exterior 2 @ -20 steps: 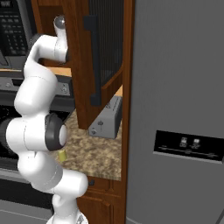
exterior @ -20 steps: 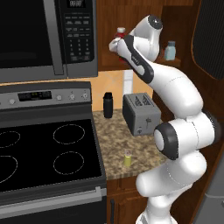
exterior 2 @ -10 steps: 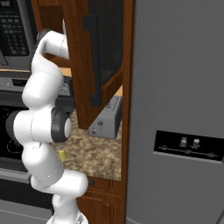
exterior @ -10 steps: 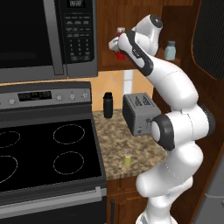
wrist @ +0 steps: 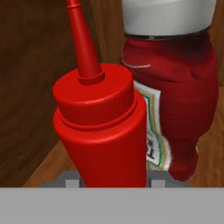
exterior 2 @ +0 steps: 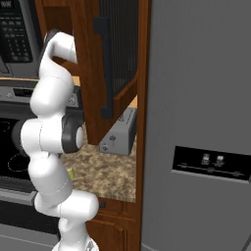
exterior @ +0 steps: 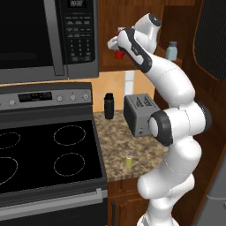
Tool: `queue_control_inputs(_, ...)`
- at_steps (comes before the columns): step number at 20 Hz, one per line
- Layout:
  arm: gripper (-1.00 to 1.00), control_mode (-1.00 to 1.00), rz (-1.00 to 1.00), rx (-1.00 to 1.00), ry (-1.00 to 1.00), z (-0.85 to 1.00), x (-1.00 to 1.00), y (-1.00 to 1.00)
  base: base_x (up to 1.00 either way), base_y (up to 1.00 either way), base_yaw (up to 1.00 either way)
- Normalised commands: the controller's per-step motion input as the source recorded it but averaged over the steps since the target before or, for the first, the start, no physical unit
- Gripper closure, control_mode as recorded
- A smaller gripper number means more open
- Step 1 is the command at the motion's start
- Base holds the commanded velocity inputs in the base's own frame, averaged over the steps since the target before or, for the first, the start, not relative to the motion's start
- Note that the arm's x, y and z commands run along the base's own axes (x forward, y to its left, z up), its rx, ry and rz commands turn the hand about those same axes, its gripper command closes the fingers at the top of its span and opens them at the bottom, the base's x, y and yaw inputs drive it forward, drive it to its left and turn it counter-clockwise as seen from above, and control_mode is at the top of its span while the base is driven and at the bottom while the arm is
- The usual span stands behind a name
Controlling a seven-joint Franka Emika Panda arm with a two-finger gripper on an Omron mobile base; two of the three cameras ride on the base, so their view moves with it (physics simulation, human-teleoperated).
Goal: Put the shaker and condiment bottle from the counter next to their counterparts in the cabinet.
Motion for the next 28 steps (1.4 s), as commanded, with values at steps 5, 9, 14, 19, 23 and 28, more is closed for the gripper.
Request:
queue_control_inputs(5, 1.00, -1.00, 0.02, 0.00, 0.00, -0.14, 0.29, 0.06, 0.00, 0.00, 0.00)
queue_control_inputs(9, 1.00, -1.00, 0.02, 0.00, 0.00, -0.13, 0.22, 0.04, 0.00, 0.00, 0.00)
queue_control_inputs(14, -1.00, -1.00, 0.07, 0.00, 0.00, -0.20, 0.02, 0.00, 0.00, 0.00, 0.00)
queue_control_inputs(19, -1.00, -1.00, 0.07, 0.00, 0.00, -0.16, 0.01, 0.00, 0.00, 0.00, 0.00)
queue_control_inputs(23, -1.00, -1.00, 0.05, 0.00, 0.00, -0.07, 0.00, 0.00, 0.00, 0.00, 0.00)
queue_control_inputs(28, -1.00, -1.00, 0.04, 0.00, 0.00, -0.01, -0.08, 0.02, 0.00, 0.00, 0.00)
